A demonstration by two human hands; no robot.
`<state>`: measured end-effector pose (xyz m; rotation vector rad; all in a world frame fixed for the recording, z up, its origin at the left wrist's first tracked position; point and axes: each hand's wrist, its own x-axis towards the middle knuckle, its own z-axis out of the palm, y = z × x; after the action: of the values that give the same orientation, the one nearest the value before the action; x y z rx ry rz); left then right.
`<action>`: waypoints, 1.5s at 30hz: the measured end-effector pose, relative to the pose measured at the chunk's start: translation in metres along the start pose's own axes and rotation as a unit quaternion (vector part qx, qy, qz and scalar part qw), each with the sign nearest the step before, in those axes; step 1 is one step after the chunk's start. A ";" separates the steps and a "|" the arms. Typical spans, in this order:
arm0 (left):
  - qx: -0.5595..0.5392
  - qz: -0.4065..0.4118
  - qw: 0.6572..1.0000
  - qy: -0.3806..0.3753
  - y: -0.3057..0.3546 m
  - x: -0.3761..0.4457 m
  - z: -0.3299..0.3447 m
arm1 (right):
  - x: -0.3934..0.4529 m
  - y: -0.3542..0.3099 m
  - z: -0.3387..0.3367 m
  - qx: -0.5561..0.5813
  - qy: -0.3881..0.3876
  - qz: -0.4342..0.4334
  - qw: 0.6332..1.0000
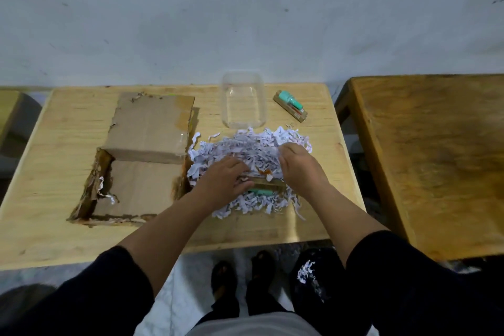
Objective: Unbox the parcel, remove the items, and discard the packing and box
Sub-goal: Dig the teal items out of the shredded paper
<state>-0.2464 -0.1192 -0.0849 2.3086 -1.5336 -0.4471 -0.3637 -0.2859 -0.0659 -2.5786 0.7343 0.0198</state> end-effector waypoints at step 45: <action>-0.116 -0.116 0.986 -0.014 -0.011 -0.008 0.027 | -0.042 -0.003 0.021 0.252 0.052 0.151 0.954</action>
<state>-0.2520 -0.1099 -0.1138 2.3112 -1.1574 -0.6810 -0.3959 -0.2536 -0.0773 -1.9783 1.0178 -0.1858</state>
